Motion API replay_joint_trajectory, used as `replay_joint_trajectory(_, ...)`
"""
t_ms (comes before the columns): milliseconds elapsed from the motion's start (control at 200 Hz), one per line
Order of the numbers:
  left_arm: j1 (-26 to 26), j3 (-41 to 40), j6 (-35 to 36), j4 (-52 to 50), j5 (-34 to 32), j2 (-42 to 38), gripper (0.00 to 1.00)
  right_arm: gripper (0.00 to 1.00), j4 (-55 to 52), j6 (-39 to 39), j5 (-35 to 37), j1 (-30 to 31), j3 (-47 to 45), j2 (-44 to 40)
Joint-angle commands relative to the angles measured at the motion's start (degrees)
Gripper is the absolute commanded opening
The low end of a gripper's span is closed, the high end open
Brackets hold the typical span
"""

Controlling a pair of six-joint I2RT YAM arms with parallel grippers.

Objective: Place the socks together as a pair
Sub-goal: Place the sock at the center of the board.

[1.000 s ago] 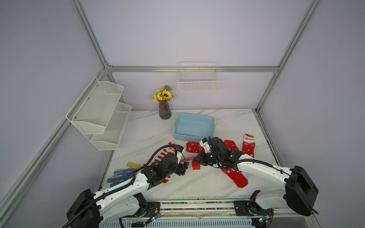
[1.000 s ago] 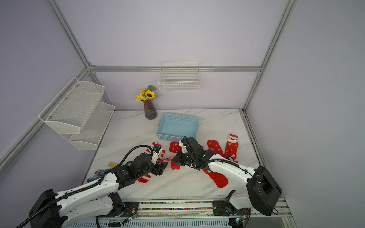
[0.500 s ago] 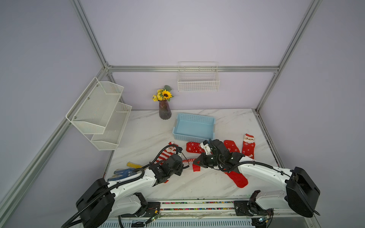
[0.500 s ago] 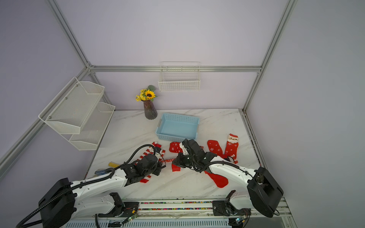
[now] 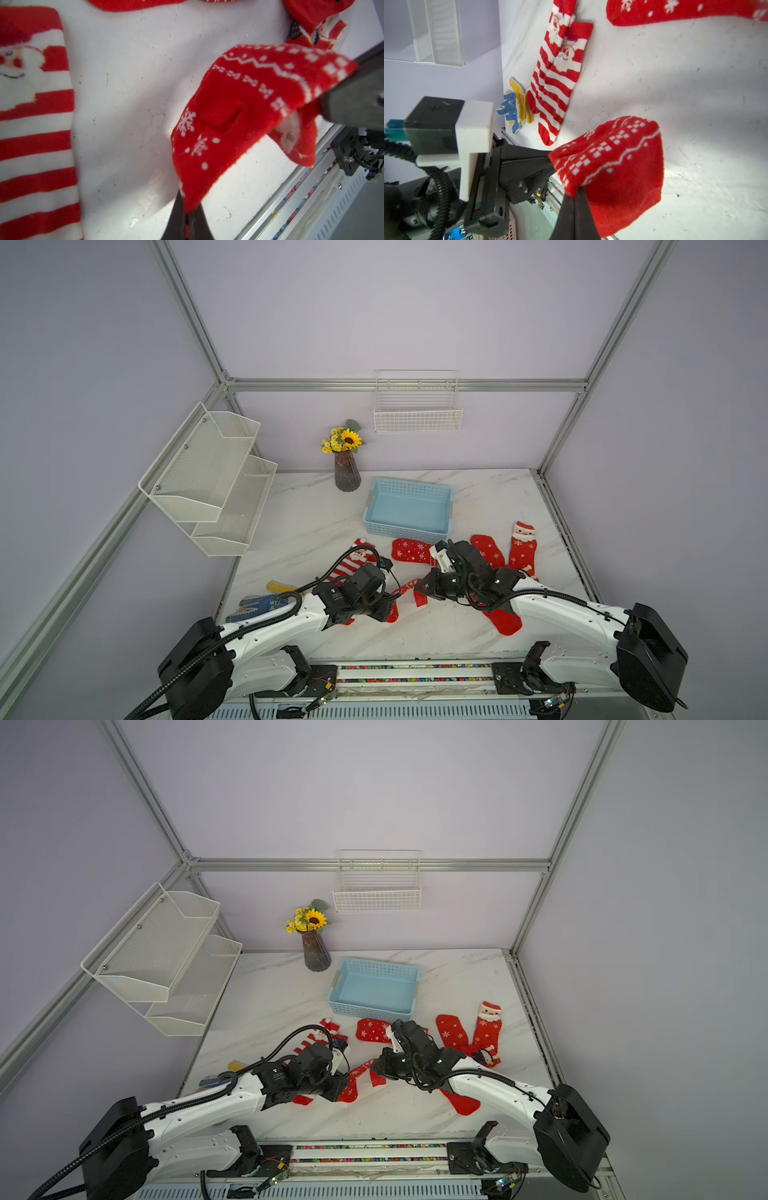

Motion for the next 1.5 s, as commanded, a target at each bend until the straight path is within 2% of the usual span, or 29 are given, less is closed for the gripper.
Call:
replay_joint_trajectory(0,0.34,4.56,-0.15,-1.16,2.99,3.88,0.0,0.0,-1.0,-1.26,2.63,-1.52,1.63,4.17)
replay_joint_trajectory(85,0.71,6.29,0.47,-1.09,3.85,7.66,0.0,0.0,-0.97,-3.61,3.89,-3.51,3.78,8.22)
replay_joint_trajectory(180,2.31,7.0,1.09,-1.06,4.04,10.6,0.0,0.06,-0.68,-5.02,4.85,-6.24,6.05,11.74)
replay_joint_trajectory(260,4.13,7.44,1.78,-0.92,5.61,11.72,0.0,0.13,-0.56,-6.38,6.03,-7.95,8.26,14.13)
replay_joint_trajectory(380,6.17,7.37,2.54,-0.22,7.03,12.1,0.0,0.36,-1.13,-8.68,9.21,-9.02,12.27,17.83)
replay_joint_trajectory(580,8.59,7.6,3.52,0.39,10.42,15.63,0.0,0.38,-1.04,-12.26,12.82,-10.32,15.69,22.04)
replay_joint_trajectory(655,9.21,7.58,3.53,0.53,10.89,16.4,0.0,0.4,-0.61,-14.26,15.35,-10.41,14.73,20.46)
replay_joint_trajectory(810,10.09,7.12,3.42,0.66,11.76,16.34,0.0,0.71,4.65,-16.87,21.9,-10.31,5.09,9.51)
replay_joint_trajectory(855,10.29,6.84,3.38,0.64,11.75,15.99,0.0,0.76,5.18,-18.05,24.33,-10.22,2.57,6.12)
replay_joint_trajectory(925,10.76,6.35,3.18,0.96,12.08,15.58,0.0,0.8,5.15,-20.25,24.27,-10.13,-0.26,1.21)
replay_joint_trajectory(1005,10.91,6.22,3.0,1.1,12.92,15.4,0.0,0.83,2.66,-22.71,26.05,-6.77,-1.19,-0.35)
replay_joint_trajectory(1135,11.26,6.15,3.0,1.21,12.92,15.19,0.0,0.87,1.73,-30.18,40.38,8.72,-1.29,1.55)
replay_joint_trajectory(1200,11.42,6.21,2.82,1.27,12.91,15.05,0.0,0.88,4.48,-32.77,43.82,13.02,-2.21,2.97)
replay_joint_trajectory(1350,11.4,6.18,2.99,1.19,13.72,15.01,0.0,0.88,13.47,-38.93,48.24,14.83,-3.77,6.82)
replay_joint_trajectory(1495,11.49,6.3,3.34,0.56,13.92,14.36,0.0,0.83,20.16,-46.09,49.84,14.7,-3.81,10.93)
